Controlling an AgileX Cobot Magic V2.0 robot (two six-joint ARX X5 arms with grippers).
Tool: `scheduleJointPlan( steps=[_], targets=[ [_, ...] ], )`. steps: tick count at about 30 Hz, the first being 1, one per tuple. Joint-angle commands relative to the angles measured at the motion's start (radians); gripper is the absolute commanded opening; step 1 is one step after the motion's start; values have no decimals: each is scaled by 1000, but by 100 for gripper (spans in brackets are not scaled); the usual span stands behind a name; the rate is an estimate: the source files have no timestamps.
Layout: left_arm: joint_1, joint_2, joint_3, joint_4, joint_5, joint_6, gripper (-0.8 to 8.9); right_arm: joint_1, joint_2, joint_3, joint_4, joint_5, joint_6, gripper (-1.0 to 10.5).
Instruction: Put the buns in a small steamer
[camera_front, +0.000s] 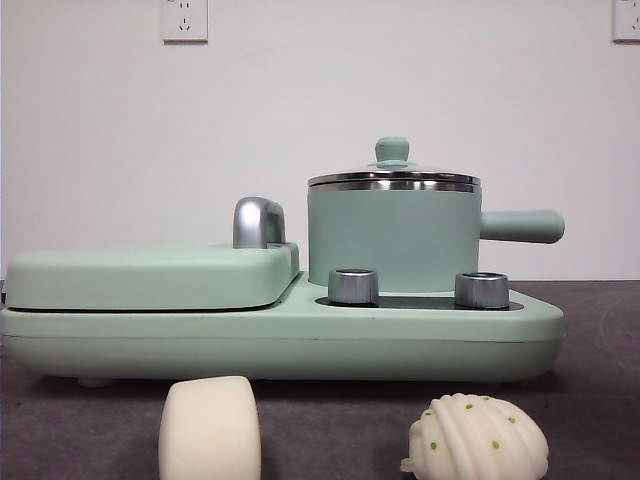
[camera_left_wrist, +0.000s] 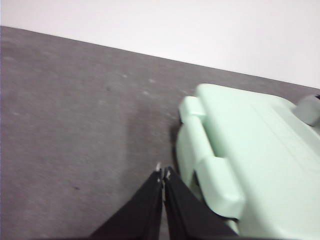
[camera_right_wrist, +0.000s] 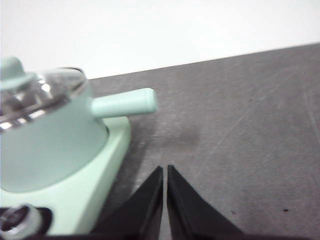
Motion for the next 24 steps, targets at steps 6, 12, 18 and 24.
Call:
scheduleJointPlan(
  steps=[6,12,18,24],
  targets=[
    [-72,99,129,-59,17,-74,10,27,6,162,-99,-28,160,12],
    [-129,261,302,-87,81,-75,10,42,87,339,-254,-97,183,12],
    [-169,455,540,-199,194,-58,10,45,222,528,-391,-242,120,12],
    [-209,622,748,-292,351,10,10,45,374,699,-521,-429,-20,12]
  ],
)
